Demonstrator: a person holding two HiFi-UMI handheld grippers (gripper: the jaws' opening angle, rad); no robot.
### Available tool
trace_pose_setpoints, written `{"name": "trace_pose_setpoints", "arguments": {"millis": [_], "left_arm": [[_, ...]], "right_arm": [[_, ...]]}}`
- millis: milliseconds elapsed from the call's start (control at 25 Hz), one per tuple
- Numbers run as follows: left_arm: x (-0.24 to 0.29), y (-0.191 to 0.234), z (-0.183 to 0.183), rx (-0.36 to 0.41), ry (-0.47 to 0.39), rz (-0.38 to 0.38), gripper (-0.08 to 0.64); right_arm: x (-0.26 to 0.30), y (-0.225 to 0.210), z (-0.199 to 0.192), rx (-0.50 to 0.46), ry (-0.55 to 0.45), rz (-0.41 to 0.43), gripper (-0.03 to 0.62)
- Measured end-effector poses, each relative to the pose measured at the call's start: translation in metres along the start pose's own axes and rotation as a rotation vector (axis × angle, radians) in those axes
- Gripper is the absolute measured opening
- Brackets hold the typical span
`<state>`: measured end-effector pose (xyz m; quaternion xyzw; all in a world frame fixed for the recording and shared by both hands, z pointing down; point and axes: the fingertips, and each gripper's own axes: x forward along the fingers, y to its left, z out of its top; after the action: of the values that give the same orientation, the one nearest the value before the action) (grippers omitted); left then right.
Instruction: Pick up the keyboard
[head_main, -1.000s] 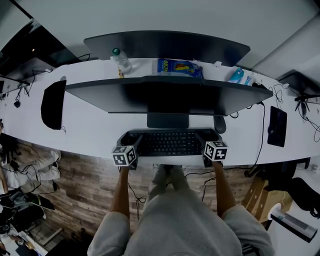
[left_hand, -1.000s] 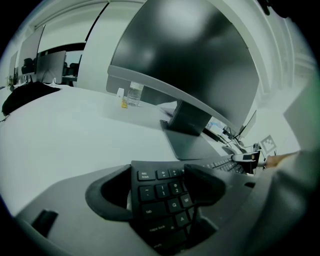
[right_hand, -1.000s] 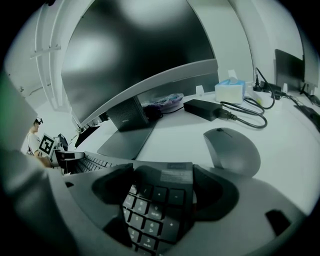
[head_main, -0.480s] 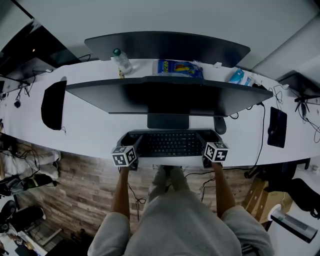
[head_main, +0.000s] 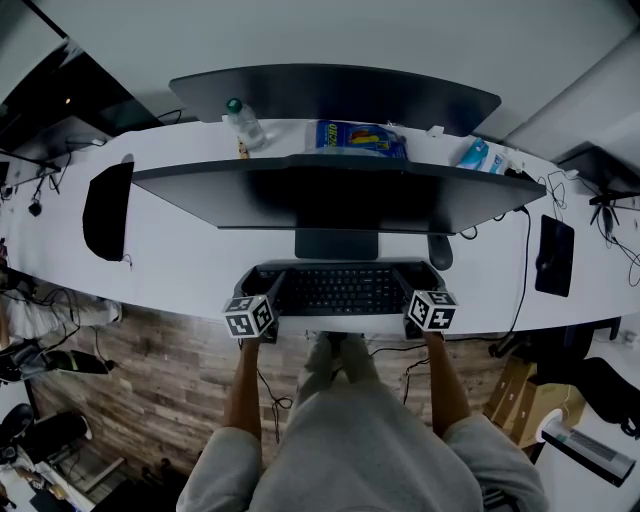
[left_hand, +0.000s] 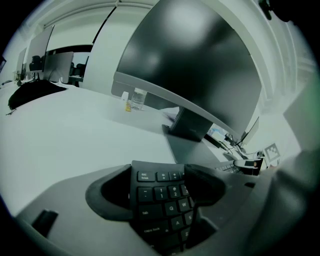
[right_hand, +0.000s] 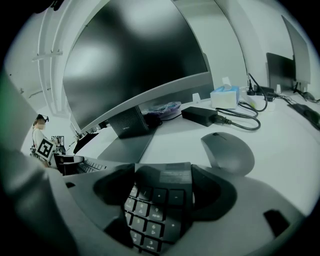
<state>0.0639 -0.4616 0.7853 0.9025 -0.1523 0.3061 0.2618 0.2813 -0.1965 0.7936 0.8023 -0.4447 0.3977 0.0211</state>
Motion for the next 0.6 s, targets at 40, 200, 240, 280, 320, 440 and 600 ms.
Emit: {"name": "trace_pose_setpoints", "arguments": {"millis": [40, 200, 240, 280, 320, 440, 600], "left_arm": [[-0.001, 0.000, 0.001, -0.001, -0.006, 0.000, 0.310], [-0.005, -0.004, 0.005, -0.013, -0.028, -0.006, 0.310], [-0.006, -0.004, 0.006, -0.012, -0.034, -0.006, 0.310], [-0.007, -0.005, 0.008, -0.010, -0.039, -0.006, 0.310], [-0.008, -0.006, 0.010, -0.007, -0.045, -0.005, 0.310], [-0.014, -0.010, 0.014, 0.000, -0.062, -0.007, 0.310], [-0.026, -0.015, 0.023, 0.011, -0.089, -0.007, 0.310]], "right_arm": [[-0.001, 0.001, 0.001, -0.004, -0.006, 0.001, 0.339], [-0.006, 0.002, 0.008, -0.014, -0.024, -0.004, 0.339], [-0.007, 0.003, 0.011, -0.017, -0.030, -0.004, 0.339], [-0.008, 0.003, 0.013, -0.019, -0.035, -0.003, 0.339], [-0.010, 0.004, 0.015, -0.022, -0.040, -0.003, 0.339], [-0.016, 0.007, 0.019, -0.026, -0.054, -0.002, 0.341], [-0.028, 0.013, 0.026, -0.033, -0.083, 0.000, 0.341]]}}
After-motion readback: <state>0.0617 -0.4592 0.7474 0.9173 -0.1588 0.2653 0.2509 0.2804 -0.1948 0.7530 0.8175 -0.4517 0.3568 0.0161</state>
